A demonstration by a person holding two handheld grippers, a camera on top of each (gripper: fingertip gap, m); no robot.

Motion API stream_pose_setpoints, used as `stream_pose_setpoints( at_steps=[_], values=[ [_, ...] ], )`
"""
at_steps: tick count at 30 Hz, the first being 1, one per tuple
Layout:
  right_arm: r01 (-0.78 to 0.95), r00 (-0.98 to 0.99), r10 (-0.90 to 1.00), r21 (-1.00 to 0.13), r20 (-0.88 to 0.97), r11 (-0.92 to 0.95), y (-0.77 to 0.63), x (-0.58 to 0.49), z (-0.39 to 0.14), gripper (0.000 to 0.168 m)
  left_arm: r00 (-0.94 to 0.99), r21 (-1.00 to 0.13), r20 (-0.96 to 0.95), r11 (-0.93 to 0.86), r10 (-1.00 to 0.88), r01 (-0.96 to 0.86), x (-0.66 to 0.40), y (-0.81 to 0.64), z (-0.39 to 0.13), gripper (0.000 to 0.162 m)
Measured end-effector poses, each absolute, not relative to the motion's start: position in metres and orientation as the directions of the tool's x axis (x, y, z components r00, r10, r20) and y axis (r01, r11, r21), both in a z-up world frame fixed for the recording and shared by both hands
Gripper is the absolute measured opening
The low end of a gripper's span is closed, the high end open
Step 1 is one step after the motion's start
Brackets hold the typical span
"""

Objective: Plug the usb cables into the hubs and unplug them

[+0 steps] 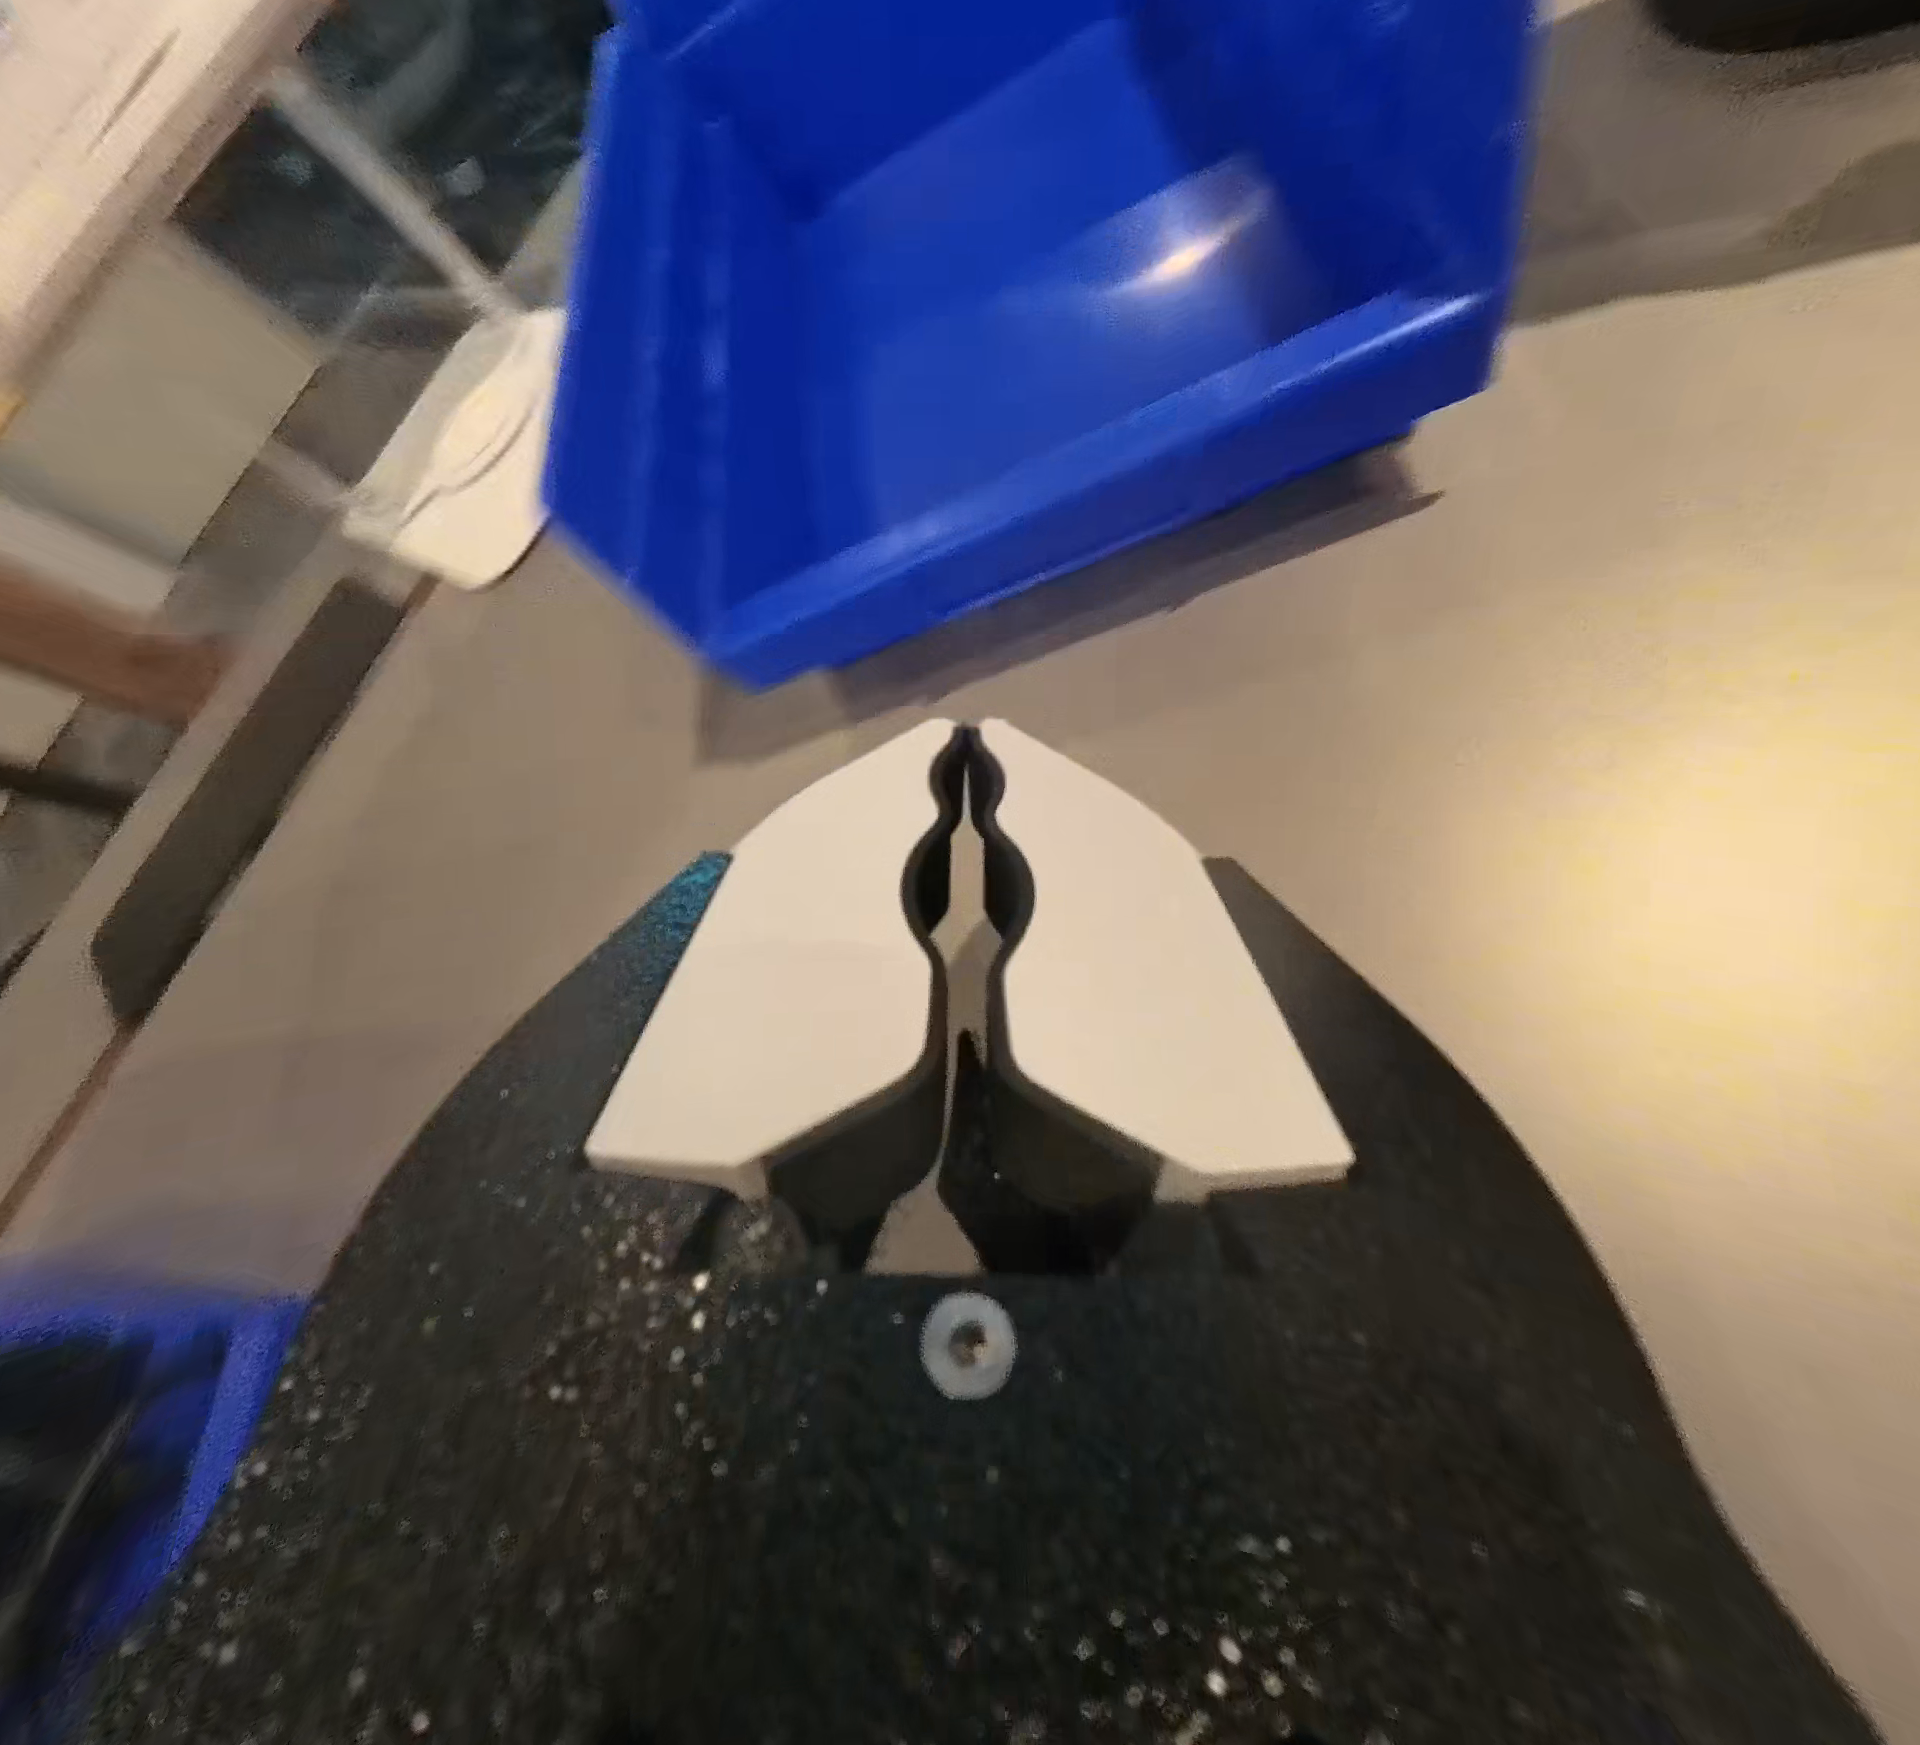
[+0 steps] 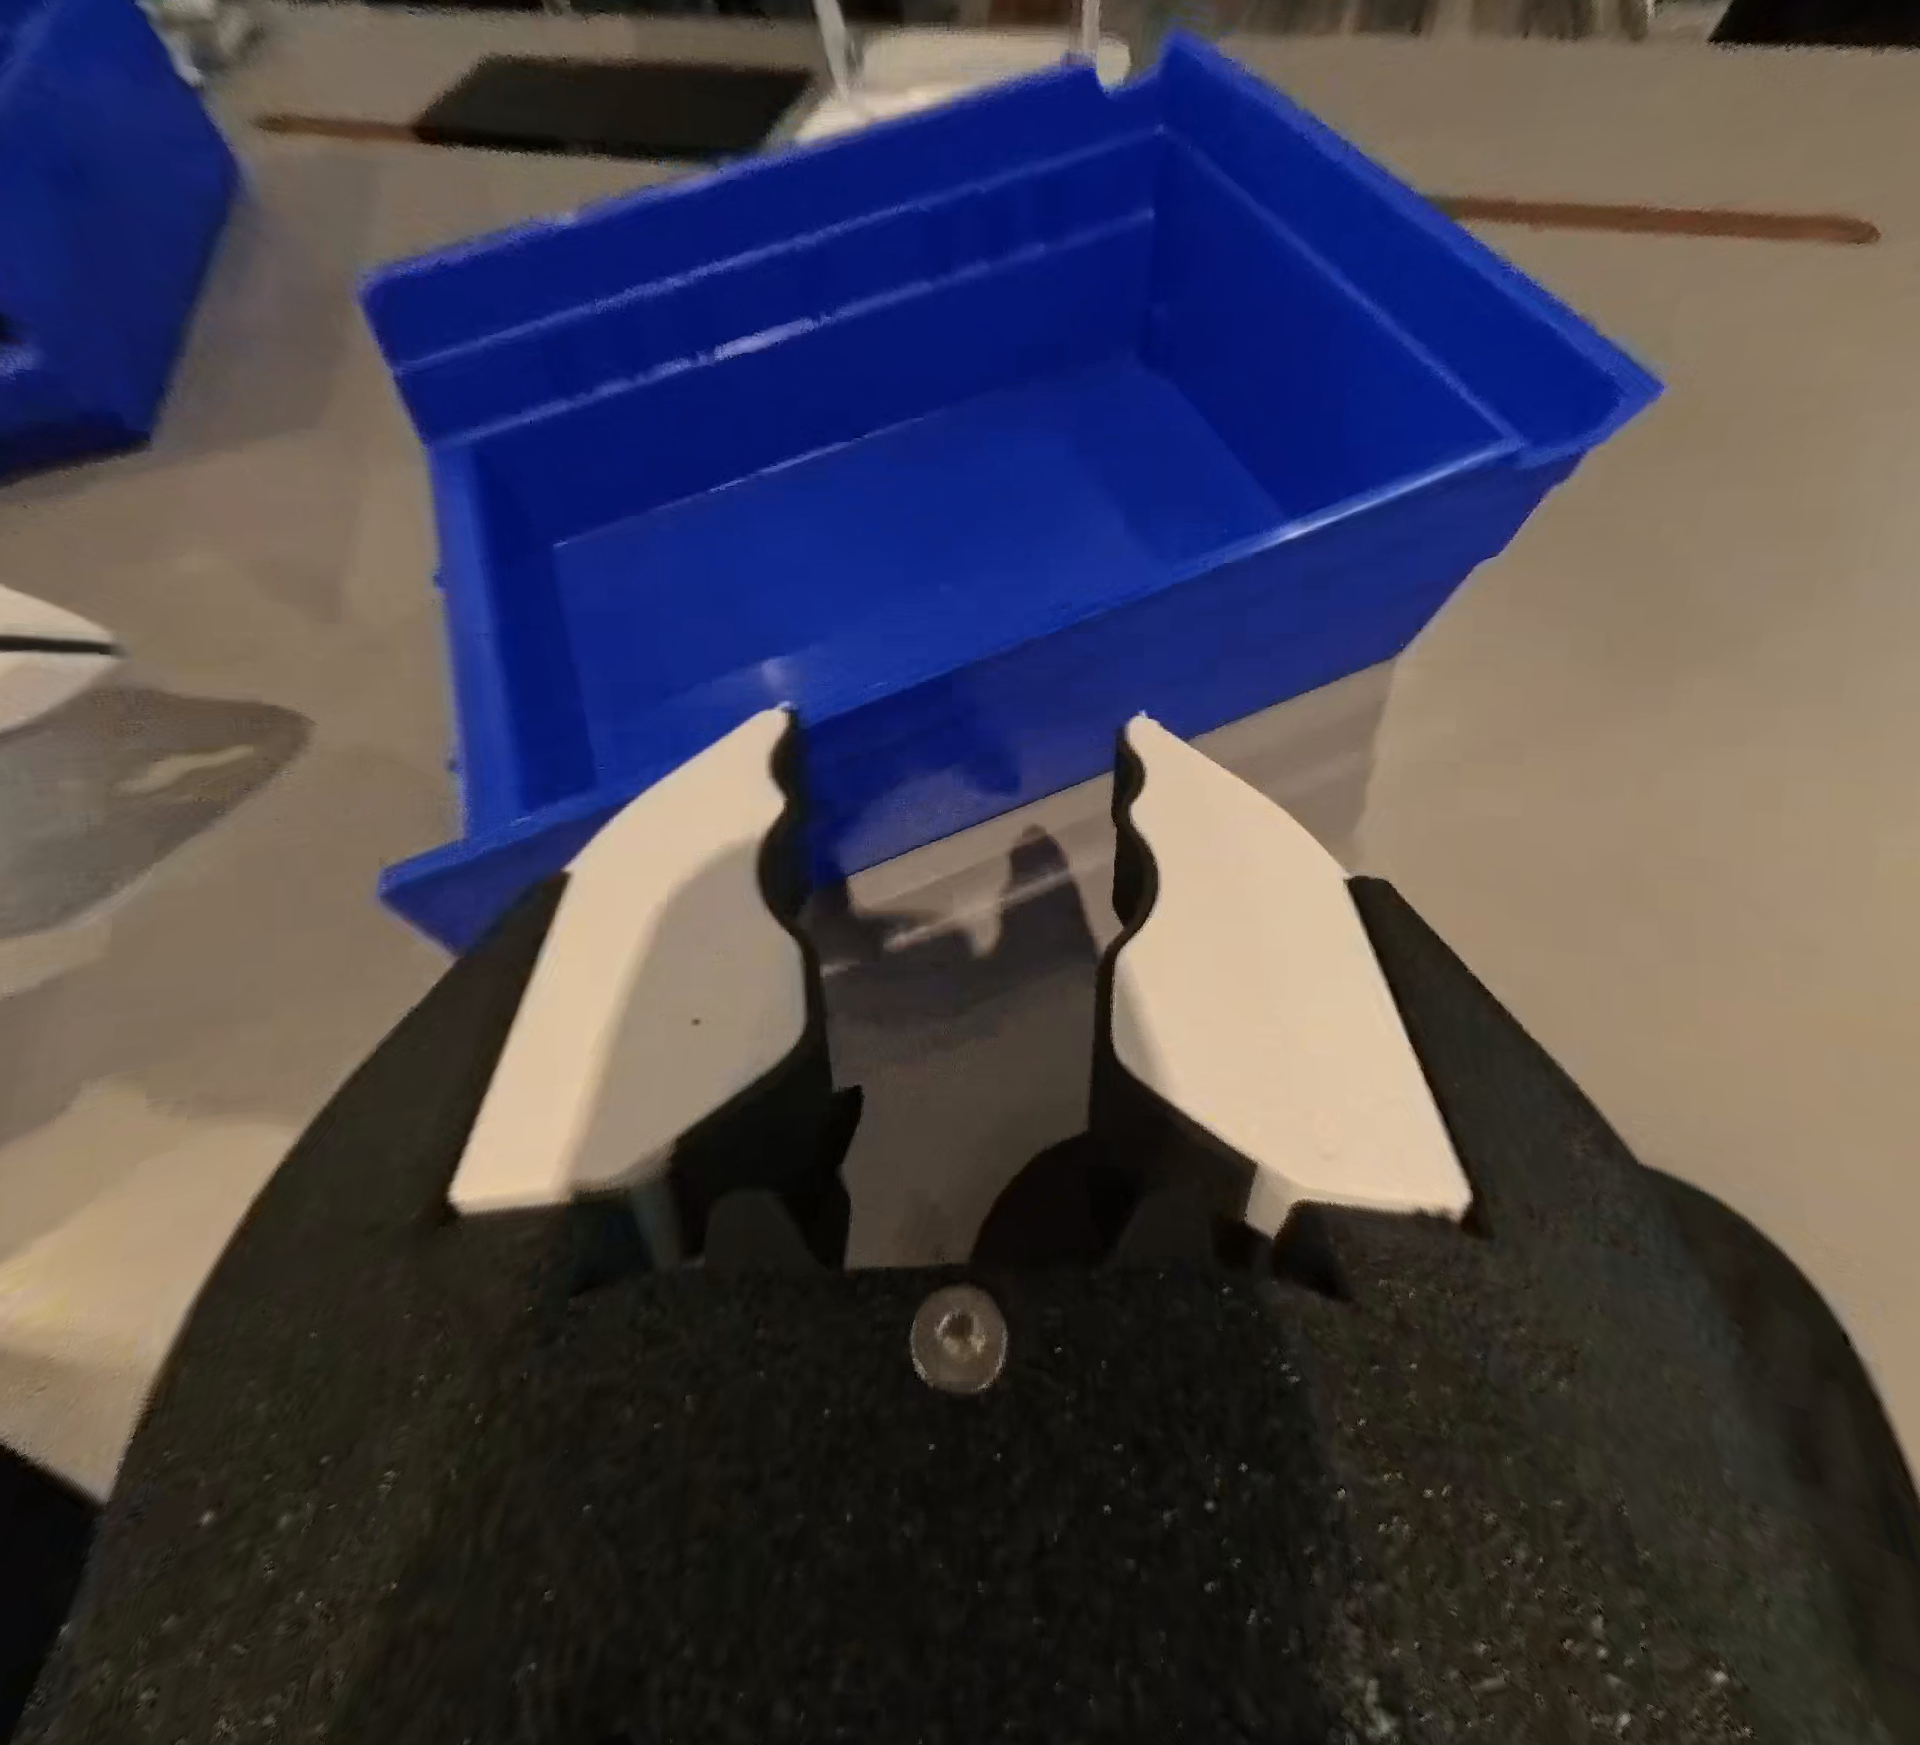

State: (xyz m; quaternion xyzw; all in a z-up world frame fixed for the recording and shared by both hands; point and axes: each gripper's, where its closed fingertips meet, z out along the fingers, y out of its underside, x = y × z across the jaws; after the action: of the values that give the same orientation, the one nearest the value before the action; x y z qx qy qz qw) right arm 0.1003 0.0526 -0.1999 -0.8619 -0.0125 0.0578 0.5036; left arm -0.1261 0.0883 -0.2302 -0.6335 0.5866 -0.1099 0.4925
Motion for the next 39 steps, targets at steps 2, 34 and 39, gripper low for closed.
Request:
stream_pose_setpoints(
  at_steps=[2,34,39],
  values=[
    [0.001,0.993,0.098,-0.828,-0.066,-0.56,0.065,0.099,-0.204,0.03,0.341,-0.777,-0.411,0.129,-0.846,-0.617,-0.144,0.094,-0.229,0.0],
    [-0.106,0.988,-0.144,-0.446,0.052,-0.889,0.167,0.261,-0.228,0.009,0.541,-0.825,-0.421,0.059,-0.728,-0.563,-0.242,0.146,-0.231,0.0],
    [-0.169,0.982,-0.187,-0.449,-0.005,-0.877,0.176,0.315,-0.229,0.006,0.61,-0.816,-0.459,0.034,-0.646,-0.577,-0.274,0.157,-0.22,0.0]
  ],
)
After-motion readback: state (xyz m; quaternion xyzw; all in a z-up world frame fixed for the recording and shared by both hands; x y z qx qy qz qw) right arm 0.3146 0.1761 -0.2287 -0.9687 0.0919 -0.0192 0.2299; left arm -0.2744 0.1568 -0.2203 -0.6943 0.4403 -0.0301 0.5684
